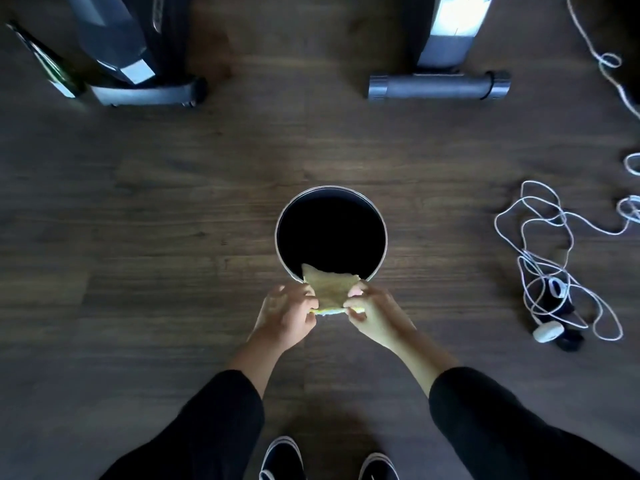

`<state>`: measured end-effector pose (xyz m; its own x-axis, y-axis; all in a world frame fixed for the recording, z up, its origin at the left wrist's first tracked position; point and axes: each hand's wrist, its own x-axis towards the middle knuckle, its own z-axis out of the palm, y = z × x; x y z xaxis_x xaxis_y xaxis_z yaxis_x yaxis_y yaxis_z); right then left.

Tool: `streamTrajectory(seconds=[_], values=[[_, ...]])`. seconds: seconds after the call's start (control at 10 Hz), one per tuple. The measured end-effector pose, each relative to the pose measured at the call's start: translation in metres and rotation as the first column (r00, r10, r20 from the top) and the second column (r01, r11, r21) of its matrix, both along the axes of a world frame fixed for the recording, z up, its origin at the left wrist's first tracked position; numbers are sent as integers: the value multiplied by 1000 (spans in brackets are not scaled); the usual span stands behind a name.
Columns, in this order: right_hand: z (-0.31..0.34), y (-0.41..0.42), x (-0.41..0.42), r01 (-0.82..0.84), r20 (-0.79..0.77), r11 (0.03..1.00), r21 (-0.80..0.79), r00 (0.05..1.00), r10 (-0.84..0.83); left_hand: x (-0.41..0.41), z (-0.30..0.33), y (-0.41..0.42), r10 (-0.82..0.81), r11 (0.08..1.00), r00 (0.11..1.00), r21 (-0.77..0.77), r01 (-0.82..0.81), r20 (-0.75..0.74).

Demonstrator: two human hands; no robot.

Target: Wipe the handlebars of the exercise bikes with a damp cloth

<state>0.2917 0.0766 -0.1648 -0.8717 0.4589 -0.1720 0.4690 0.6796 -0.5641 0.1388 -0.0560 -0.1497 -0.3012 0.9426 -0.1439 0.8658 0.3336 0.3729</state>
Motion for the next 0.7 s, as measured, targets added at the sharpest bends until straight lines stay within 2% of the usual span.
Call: streamTrajectory(seconds=[0.1,0.2,0.3,0.4,0.6,0.7], values=[[1,5,-7,-42,31,997,66,999,40,-4,-7,7,-17,999,1000,51,17,-3],[1,14,-19,40,19,998,58,999,-41,-8,-12,19,37,998,999,54,-37,-3],[-9,22,-22,107,21,991,80,994,-109,-9,-16,30,87,995,995,-48,-89,-50],[-16,26,-23,60,86,994,89,994,-68,-8,-27,33,90,994,994,-55,-94,-68],[-4,28,-19,88,71,996,-5,994,-87,-6,-16,28,96,995,994,-35,-97,-45],[23,23,-10,170,96,979,-115,983,-159,-2,20,22,191,978,981,-85,-189,14]])
